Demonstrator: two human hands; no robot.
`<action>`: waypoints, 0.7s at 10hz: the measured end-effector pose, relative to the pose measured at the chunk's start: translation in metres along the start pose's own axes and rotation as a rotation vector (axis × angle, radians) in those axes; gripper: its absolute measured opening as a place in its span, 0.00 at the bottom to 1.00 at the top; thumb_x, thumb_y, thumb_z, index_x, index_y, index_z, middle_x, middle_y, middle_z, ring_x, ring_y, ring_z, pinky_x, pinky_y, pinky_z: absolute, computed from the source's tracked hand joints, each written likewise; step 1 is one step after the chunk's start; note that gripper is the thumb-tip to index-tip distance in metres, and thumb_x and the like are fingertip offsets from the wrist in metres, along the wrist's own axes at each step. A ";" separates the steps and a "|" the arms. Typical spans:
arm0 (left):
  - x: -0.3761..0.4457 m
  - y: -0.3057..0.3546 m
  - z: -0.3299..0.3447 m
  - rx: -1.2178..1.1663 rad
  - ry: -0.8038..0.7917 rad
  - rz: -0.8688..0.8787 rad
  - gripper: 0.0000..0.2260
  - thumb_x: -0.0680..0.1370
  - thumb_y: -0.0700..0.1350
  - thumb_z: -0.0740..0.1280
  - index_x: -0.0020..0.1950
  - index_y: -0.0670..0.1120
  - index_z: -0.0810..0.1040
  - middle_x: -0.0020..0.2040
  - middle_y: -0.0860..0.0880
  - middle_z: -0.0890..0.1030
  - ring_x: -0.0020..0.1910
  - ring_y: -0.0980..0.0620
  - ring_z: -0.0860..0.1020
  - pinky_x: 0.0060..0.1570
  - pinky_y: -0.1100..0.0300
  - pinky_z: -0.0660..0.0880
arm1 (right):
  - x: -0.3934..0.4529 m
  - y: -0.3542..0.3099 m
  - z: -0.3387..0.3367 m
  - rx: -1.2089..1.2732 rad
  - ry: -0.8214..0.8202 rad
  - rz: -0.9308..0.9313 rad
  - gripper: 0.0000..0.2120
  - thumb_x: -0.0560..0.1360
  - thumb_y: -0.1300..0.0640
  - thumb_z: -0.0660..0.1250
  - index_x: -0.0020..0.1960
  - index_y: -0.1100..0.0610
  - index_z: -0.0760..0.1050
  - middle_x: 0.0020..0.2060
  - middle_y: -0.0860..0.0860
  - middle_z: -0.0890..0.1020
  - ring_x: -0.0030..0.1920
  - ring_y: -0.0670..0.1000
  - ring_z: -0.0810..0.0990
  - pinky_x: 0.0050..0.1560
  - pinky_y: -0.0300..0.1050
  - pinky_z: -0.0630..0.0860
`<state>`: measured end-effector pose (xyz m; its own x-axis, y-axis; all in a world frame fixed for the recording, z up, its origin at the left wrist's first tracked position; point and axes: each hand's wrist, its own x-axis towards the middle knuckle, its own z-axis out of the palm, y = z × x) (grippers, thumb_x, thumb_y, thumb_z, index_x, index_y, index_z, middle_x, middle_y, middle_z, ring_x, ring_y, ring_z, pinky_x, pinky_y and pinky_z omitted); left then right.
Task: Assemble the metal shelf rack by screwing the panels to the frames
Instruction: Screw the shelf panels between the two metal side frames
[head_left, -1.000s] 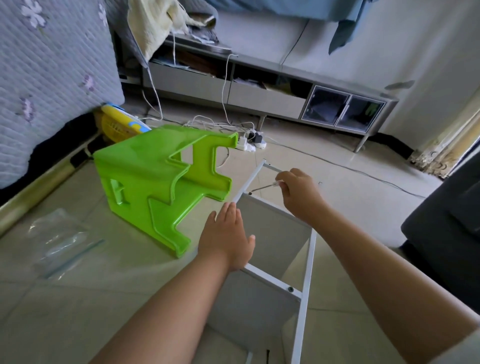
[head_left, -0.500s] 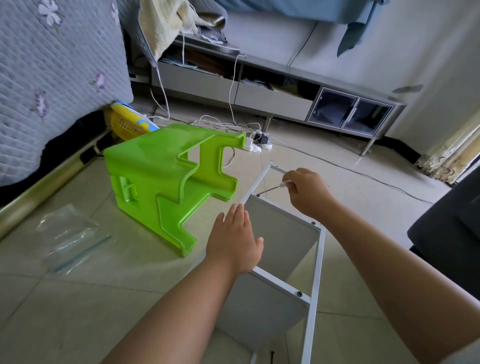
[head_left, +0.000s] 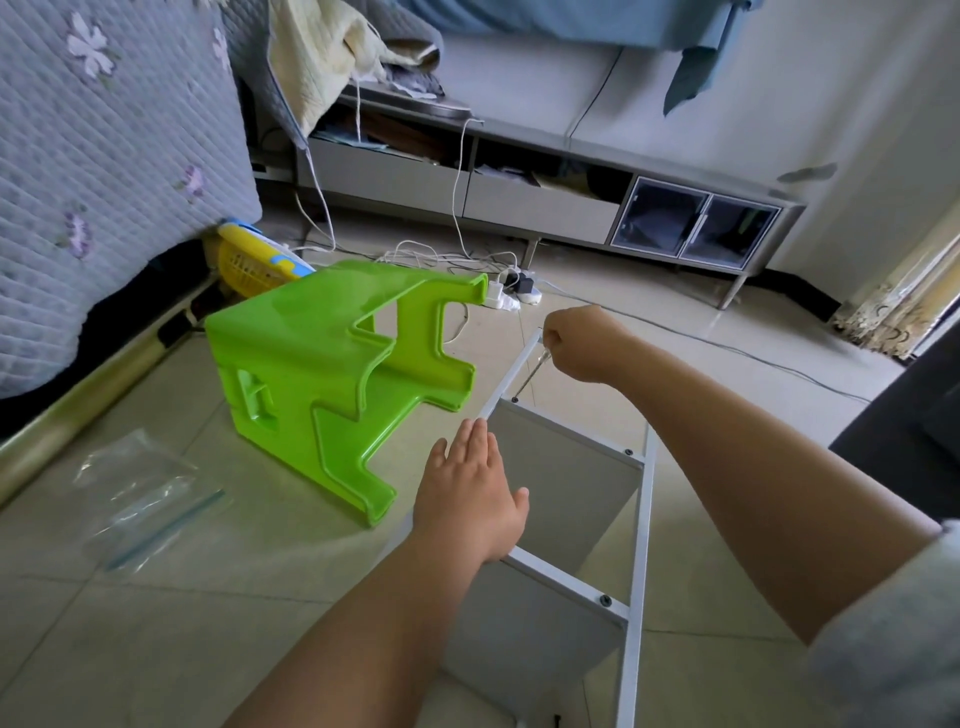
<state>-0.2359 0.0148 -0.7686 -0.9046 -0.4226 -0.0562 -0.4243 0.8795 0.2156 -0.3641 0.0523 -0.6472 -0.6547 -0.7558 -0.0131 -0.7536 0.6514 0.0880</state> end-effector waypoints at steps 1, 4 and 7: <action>0.001 0.000 -0.001 0.003 -0.007 0.002 0.31 0.81 0.55 0.49 0.76 0.39 0.41 0.77 0.44 0.40 0.76 0.49 0.39 0.74 0.52 0.41 | 0.009 -0.009 -0.006 0.020 -0.019 -0.007 0.15 0.79 0.64 0.51 0.60 0.66 0.72 0.59 0.58 0.75 0.53 0.56 0.73 0.51 0.46 0.67; 0.001 -0.001 -0.001 0.003 -0.015 0.007 0.31 0.81 0.55 0.48 0.76 0.39 0.41 0.77 0.44 0.40 0.76 0.49 0.39 0.73 0.51 0.42 | 0.015 0.002 -0.011 -0.135 -0.152 0.136 0.22 0.81 0.54 0.52 0.30 0.59 0.65 0.27 0.50 0.70 0.28 0.47 0.67 0.33 0.40 0.65; 0.002 0.000 -0.002 -0.002 -0.016 0.008 0.31 0.81 0.55 0.49 0.76 0.39 0.42 0.77 0.43 0.40 0.76 0.49 0.39 0.74 0.51 0.43 | 0.005 -0.003 -0.009 -0.072 -0.167 0.080 0.14 0.80 0.60 0.52 0.62 0.64 0.67 0.59 0.60 0.74 0.49 0.56 0.70 0.45 0.42 0.63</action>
<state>-0.2379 0.0134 -0.7673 -0.9085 -0.4120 -0.0706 -0.4171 0.8824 0.2180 -0.3646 0.0455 -0.6383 -0.7178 -0.6759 -0.1675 -0.6963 0.6981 0.1668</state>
